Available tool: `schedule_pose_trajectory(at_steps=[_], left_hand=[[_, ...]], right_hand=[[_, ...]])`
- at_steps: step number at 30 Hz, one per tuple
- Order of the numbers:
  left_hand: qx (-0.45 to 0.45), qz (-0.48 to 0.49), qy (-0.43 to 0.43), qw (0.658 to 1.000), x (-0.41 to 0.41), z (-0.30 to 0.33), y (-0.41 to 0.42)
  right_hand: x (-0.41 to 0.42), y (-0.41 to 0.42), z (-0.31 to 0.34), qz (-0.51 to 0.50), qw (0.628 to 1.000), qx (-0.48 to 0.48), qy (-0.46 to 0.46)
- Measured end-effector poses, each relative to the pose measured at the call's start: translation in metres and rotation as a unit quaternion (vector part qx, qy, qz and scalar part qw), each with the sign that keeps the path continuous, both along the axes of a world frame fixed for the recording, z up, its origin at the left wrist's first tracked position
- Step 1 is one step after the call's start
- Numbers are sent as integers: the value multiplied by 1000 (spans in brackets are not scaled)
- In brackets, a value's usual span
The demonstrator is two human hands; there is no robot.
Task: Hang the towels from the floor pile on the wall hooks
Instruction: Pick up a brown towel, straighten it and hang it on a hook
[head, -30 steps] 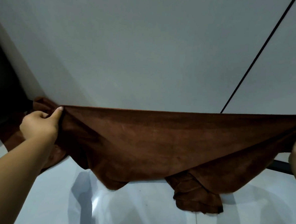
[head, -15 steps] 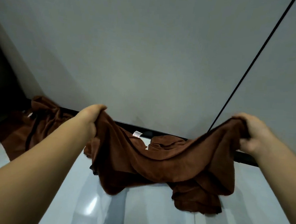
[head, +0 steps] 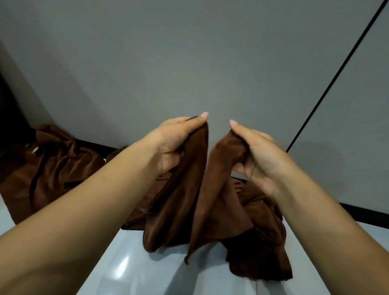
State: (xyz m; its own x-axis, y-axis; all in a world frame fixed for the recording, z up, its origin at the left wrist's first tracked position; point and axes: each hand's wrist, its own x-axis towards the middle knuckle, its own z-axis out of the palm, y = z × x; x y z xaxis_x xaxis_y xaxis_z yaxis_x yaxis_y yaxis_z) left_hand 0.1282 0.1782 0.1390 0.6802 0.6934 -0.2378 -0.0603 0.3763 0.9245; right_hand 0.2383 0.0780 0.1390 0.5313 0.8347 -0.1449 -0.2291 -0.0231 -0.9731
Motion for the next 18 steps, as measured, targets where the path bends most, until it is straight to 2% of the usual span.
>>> schedule_pose_trajectory(at_steps=[4,7,13,18], left_hand=[[20,-68,-24,997,1,1,-9],[42,-78,-29,996,-2,0,-9],[95,-61,-15,994,-5,3,-11],[175,-55,17,983,1,7,-19]], right_hand=[[-6,1,0,-3,999,3,-33],[-4,0,0,-20,999,-2,-34],[-5,-1,2,-43,999,-5,12],[-6,-3,9,-50,995,23,85]])
